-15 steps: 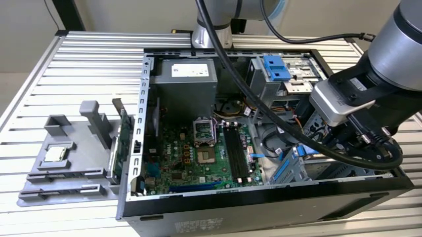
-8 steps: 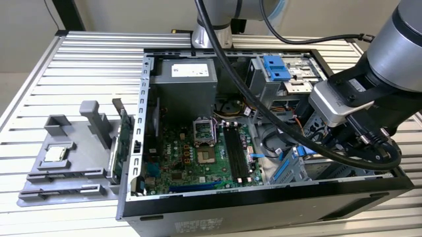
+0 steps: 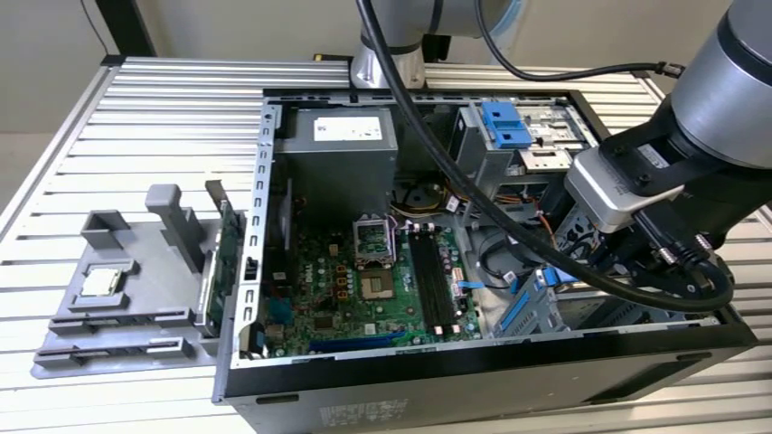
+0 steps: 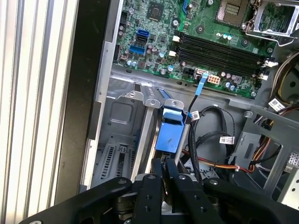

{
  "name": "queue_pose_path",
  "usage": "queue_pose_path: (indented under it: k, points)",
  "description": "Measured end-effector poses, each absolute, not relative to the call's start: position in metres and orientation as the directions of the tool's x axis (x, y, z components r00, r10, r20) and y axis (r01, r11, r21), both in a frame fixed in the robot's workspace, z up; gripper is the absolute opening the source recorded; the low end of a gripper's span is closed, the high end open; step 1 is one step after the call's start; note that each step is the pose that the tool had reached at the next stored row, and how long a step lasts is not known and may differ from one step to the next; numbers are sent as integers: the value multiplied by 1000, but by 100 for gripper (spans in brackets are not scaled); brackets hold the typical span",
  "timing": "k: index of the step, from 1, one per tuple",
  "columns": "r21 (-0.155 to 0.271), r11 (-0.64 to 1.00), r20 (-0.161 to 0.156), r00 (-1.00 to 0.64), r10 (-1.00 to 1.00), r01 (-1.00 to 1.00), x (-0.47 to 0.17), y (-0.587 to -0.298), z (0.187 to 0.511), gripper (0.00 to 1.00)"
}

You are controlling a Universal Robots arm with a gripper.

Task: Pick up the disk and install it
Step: 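Insert the second disk wire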

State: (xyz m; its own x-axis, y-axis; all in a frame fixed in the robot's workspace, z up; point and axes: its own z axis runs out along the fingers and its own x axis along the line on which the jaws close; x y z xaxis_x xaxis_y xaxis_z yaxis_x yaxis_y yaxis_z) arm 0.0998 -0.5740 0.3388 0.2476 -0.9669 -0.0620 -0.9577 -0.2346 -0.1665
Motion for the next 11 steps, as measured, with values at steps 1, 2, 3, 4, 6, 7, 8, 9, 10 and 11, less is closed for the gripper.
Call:
queue_pose_path:
  k: [1,2,3,4,6,7,8,9,10,11]
  points:
    - [-167,-235,-62,248,-967,-958,100,-574,339,0]
    - [-167,-235,-62,248,-967,-958,100,-574,339,0]
    - [-167,-235,-62,248,-967,-958,100,-574,339,0]
    - [-169,-234,-63,248,-967,-957,100,-574,338,0]
    - [-172,-234,-65,248,-967,-957,100,-574,338,0]
    - [-174,-233,-66,248,-966,-957,100,-574,338,0]
    - [-175,-232,-68,247,-967,-957,100,-574,338,0]
    - [-175,-229,-69,243,-967,-958,100,-574,338,0]
    - [-175,-223,-69,238,-969,-959,99,-574,338,0]
    - [-175,-216,-69,231,-970,-961,99,-574,338,0]
